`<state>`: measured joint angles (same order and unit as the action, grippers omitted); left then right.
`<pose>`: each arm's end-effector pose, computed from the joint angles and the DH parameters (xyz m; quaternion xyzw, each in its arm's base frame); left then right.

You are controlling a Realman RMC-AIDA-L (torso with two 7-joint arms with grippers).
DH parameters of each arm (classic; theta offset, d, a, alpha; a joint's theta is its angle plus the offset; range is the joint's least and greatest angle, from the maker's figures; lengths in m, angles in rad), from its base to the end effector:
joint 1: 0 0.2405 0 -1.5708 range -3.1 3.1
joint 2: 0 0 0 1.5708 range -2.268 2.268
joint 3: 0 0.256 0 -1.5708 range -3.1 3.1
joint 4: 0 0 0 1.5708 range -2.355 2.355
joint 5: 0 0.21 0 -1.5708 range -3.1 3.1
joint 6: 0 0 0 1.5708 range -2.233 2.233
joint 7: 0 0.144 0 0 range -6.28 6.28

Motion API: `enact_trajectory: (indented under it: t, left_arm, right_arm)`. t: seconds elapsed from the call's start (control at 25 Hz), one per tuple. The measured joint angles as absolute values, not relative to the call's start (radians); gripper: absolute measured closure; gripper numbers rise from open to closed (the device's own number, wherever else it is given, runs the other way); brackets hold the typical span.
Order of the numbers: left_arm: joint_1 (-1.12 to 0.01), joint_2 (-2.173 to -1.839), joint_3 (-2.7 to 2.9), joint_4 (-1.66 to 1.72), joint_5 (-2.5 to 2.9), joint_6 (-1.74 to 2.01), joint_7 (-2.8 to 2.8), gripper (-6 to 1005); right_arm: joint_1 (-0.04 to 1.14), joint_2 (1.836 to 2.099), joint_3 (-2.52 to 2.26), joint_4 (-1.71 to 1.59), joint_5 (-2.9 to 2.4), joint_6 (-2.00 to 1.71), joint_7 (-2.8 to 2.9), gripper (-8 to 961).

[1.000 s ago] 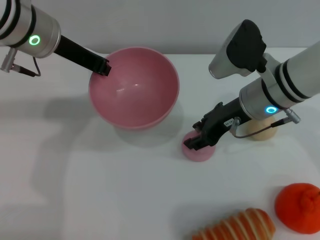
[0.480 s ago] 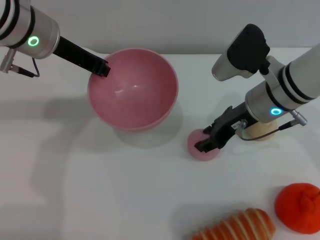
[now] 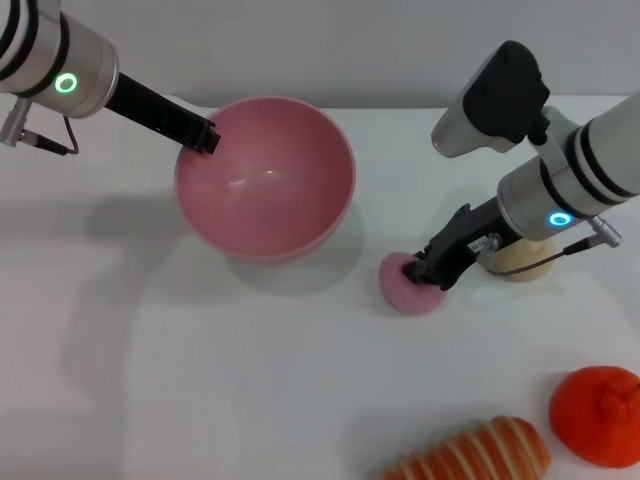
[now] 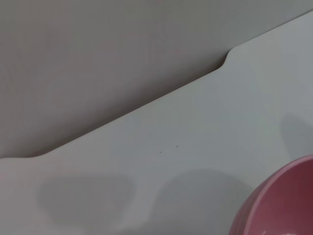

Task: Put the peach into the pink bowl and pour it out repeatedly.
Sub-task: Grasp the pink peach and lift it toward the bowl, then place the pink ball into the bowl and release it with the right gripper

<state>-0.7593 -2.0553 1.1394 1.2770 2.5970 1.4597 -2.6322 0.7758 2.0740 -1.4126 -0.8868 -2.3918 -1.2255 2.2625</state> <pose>-0.1499 0.4115 0.0435 -0.8887 -0.3742 0.0629 0.2574 0.1810 0.3886 -0.0597 -0.9540 0.2439 -0.1188 0.1278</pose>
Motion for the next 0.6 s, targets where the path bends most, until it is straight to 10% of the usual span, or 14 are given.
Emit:
enact_trajectory:
  t: [0.6]
  left_arm:
    - [-0.760,-2.059,1.147,1.267,2.587,1.468,-2.626,952]
  right_arm:
    - [0.608,2.074,-1.192,-1.555,-2.393,-1.324,2.355,921]
